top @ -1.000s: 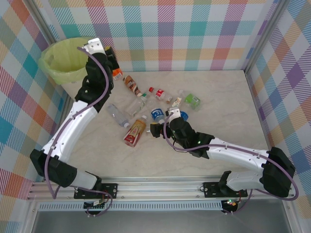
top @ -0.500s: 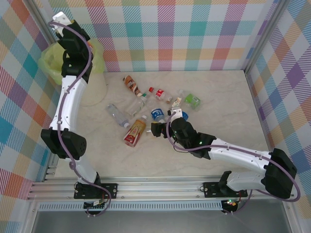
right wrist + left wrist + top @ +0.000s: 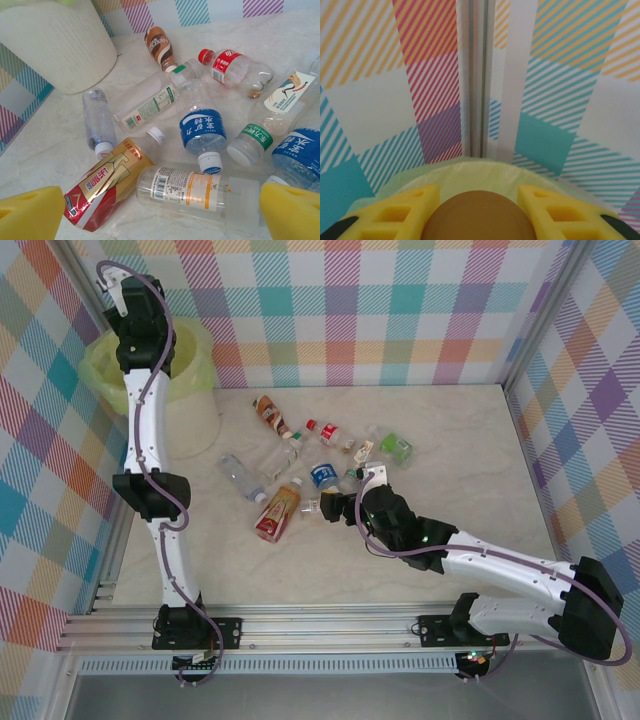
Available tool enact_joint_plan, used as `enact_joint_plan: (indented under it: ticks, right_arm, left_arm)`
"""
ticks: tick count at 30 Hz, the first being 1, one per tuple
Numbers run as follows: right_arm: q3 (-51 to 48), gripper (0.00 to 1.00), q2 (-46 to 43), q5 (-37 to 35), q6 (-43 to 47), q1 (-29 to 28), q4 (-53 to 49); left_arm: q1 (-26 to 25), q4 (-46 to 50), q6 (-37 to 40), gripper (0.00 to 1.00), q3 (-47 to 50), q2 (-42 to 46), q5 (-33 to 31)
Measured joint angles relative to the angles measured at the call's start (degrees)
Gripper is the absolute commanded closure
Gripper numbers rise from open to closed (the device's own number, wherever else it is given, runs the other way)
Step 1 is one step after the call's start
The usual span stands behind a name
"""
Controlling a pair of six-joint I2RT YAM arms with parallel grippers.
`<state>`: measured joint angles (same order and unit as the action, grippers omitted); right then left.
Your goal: Put the plastic bottles in the bin
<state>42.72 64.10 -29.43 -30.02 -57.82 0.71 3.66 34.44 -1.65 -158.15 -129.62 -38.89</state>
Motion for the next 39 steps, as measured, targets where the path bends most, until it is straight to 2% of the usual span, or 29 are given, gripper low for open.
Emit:
enact_joint_plan:
  ticks: [2, 6, 12, 20, 28, 35, 39]
  right_arm:
    - [0.0, 0.00, 0.0, -0.1, 0.0, 0.0, -0.4]
    - [0.0, 0.00, 0.0, -0.1, 0.0, 0.0, -0.4]
    - [0.0, 0.00, 1.4, -0.1, 1.6, 0.1, -0.3]
    - [0.0, 0.00, 5.2, 2.0, 5.5, 3.6, 0.3]
    - [0.8, 0.00, 9.6, 6.4, 7.1, 7.1, 0.4]
    - [3.5, 0.00, 11.8, 14.1, 11.7, 8.7, -0.8]
    - [6.1, 0.00, 13.1, 20.4, 20.5, 10.8, -5.4]
  left_arm:
    - [0.8, 0.8, 0.1, 0.26, 1.3, 0.1, 0.7]
    - [2.5, 1.1, -0.3, 0.00, 5.5, 1.2, 2.9]
    - [3.6, 0.4, -2.5, 0.00, 19.6, 8.0, 9.3]
    - [3.4, -4.9, -5.5, 0.00, 39.7, 25.1, 16.1]
    - [1.6, -7.6, -10.6, 0.00, 49.4, 37.0, 22.5]
    - [-0.9, -10.4, -18.4, 0.00, 66.6, 50.5, 30.6]
    - [-1.8, -12.5, -23.9, 0.00, 79.7, 61.4, 35.7]
